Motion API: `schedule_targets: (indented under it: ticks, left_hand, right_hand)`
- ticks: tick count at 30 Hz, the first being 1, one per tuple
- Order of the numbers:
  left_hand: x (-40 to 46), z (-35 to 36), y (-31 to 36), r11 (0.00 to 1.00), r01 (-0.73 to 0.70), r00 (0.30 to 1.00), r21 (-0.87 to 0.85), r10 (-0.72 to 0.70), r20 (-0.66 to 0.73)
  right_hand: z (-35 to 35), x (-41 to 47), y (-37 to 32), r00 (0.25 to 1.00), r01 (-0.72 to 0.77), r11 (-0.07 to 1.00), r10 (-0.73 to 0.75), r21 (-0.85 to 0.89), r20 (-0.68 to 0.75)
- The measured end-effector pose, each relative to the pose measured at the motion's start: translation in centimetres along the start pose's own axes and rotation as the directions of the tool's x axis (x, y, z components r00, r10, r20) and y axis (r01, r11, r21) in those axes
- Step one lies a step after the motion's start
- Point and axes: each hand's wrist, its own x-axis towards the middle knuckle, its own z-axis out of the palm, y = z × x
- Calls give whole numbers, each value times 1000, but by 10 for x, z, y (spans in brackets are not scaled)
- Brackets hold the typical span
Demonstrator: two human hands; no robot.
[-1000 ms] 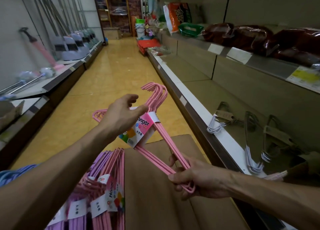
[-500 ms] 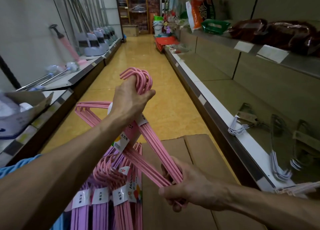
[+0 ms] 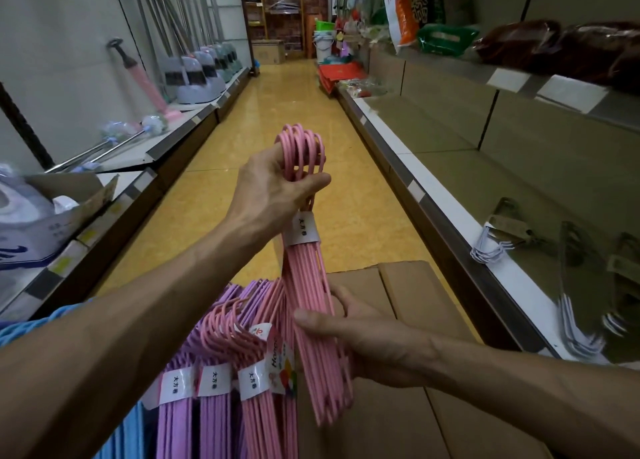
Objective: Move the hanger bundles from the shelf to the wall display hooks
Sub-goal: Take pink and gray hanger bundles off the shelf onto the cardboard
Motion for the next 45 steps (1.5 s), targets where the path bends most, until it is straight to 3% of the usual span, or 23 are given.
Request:
schedule_targets:
  ticks: [7, 12, 17, 21, 25, 28, 33, 45]
  left_hand:
    - [-6, 5, -2, 992, -20, 998, -123, 28, 63]
    - [-9, 7, 0, 993, 61, 992, -97, -49, 119]
    - [-14, 5, -8, 980, 184, 942, 78, -199, 271]
    - [-16, -2, -20, 936, 268, 850, 228, -341, 401]
    - [-14, -6, -36, 848, 302, 811, 435, -468, 350]
    - [-17, -8, -46, 832, 338, 798, 440, -501, 335]
    - [-27, -8, -62, 845, 220, 722, 488, -477, 502]
    - [-39, -18, -89, 731, 40, 691, 681, -513, 510]
  right_hand:
    - [-5, 18, -6, 996, 15, 995, -6, 96, -93]
    - [-9, 18, -1, 999, -23, 995, 26, 101, -23]
    - [-19, 13, 16, 996, -84, 992, 86, 99, -13]
    - [-25, 11, 31, 988, -134, 987, 140, 88, -67]
    - [-24, 14, 55, 977, -183, 981, 189, 64, -100]
    - [-21, 20, 76, 970, -209, 975, 216, 71, -113]
    - [-17, 31, 104, 961, -235, 968, 244, 81, -126]
    - [4, 57, 137, 959, -265, 962, 257, -62, -120]
